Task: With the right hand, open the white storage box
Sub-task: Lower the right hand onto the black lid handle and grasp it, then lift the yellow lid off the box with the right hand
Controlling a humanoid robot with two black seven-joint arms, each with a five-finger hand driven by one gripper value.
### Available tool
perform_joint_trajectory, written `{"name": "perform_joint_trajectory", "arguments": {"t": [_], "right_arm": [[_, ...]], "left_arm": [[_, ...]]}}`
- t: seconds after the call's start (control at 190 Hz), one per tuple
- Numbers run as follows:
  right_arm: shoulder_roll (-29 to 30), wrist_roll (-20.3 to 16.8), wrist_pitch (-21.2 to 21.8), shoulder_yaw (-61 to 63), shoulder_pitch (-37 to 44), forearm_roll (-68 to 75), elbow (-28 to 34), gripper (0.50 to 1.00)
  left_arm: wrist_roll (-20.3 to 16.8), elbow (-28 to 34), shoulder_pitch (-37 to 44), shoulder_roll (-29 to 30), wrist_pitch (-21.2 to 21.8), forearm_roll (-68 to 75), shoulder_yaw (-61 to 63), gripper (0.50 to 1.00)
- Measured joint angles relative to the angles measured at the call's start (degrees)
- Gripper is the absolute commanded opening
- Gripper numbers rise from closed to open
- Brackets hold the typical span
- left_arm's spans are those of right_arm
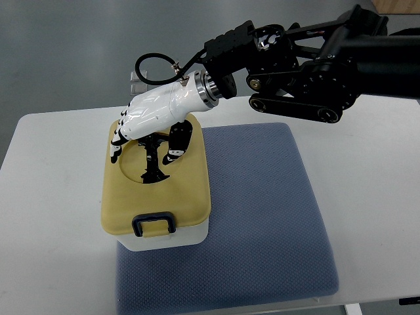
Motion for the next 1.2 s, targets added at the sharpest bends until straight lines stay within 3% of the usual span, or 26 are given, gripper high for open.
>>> {"name": "perform_joint_trajectory", "arguments": {"t": [0.327, 0.775, 1.034, 1.203], "right_arm": [[-0.06, -0.19, -0.11, -0.06, -1.33, -0.59, -1.51, 0.701], [-1.09, 0.18, 0.64, 0.01, -1.21, -0.21, -0.88, 0.695], [-1.11, 0.18, 0.71, 0.03, -1.26, -0.2, -0.8, 0.505], [-1.11, 0.18, 0.71, 0.09, -1.33, -0.2, -0.8, 0.5]], "left_arm": [[0.03, 0.0, 0.0, 0.0, 0.0, 0.0, 0.0, 1.0], [0.04, 0.0, 0.0, 0.0, 0.0, 0.0, 0.0, 1.0], [0.03, 0.0, 0.0, 0.0, 0.0, 0.0, 0.0, 1.0], [0.01, 0.0, 0.0, 0.0, 0.0, 0.0, 0.0, 1.0]]}}
